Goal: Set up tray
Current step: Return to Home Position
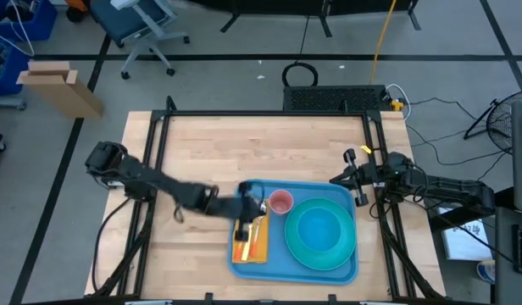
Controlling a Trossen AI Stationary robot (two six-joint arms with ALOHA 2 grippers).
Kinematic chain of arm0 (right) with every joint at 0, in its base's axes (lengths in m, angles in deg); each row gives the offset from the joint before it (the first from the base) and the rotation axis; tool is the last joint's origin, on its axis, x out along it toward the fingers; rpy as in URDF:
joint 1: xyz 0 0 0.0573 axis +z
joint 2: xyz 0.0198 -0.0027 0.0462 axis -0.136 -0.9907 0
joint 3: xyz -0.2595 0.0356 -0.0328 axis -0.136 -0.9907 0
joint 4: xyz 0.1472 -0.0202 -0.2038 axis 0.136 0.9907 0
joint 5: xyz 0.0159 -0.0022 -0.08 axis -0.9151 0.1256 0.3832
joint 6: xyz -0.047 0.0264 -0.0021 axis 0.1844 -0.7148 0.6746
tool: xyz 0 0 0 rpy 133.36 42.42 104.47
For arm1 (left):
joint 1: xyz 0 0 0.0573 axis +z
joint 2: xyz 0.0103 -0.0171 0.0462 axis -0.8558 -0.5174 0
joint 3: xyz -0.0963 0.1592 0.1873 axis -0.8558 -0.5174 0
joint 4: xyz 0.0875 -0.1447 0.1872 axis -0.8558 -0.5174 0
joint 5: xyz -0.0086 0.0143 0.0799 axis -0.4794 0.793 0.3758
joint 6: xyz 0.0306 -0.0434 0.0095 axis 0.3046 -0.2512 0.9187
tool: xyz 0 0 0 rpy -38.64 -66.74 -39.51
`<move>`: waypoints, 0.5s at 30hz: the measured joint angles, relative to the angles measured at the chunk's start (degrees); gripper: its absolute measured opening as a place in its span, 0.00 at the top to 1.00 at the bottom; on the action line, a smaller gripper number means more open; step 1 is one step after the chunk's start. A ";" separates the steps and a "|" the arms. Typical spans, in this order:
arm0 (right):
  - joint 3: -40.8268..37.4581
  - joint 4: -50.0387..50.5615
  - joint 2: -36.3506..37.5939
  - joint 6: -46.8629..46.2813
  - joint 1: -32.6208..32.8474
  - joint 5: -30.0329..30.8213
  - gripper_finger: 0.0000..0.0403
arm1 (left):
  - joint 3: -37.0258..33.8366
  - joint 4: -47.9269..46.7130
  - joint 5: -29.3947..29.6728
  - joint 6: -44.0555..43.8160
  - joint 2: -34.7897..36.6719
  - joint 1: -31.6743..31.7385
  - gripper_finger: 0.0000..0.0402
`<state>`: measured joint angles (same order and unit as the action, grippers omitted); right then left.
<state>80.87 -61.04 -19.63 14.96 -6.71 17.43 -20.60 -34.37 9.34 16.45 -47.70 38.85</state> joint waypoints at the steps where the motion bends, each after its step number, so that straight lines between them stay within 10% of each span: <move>1: -0.83 -1.56 -0.01 -0.01 -0.01 0.00 1.00 | -0.65 2.08 -3.43 2.90 0.00 2.19 0.99; 15: -4.50 -7.00 0.16 -0.09 -0.15 1.62 1.00 | -19.25 23.89 -21.61 16.62 16.76 23.83 1.00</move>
<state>76.37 -68.04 -19.48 14.87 -6.86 19.05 -39.85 -10.48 -12.27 33.07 -30.94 62.68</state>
